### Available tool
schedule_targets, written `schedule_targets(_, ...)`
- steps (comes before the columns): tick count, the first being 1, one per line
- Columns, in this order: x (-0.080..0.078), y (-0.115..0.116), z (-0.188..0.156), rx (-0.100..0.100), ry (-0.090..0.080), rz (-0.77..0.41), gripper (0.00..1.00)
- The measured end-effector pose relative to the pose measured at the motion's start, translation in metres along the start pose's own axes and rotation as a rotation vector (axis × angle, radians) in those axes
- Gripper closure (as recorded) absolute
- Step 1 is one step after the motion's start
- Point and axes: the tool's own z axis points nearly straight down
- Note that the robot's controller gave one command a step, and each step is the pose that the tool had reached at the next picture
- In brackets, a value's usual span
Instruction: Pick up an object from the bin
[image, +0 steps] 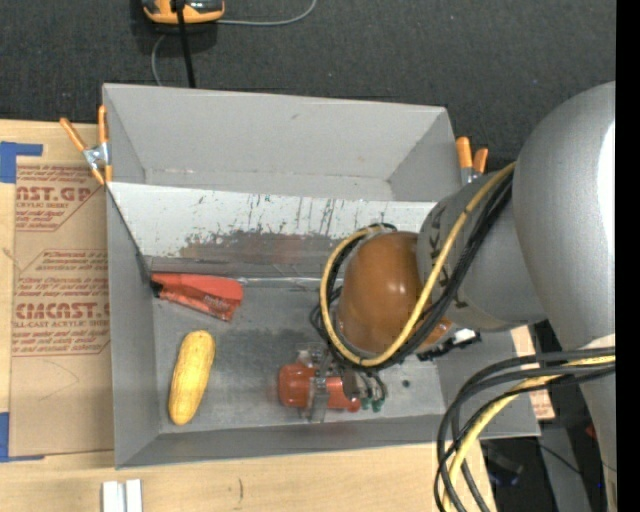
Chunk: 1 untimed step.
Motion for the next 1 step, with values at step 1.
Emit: schedule_targets(1,0.0000,0.0000,0.0000,0.000,0.000,0.000,1.00)
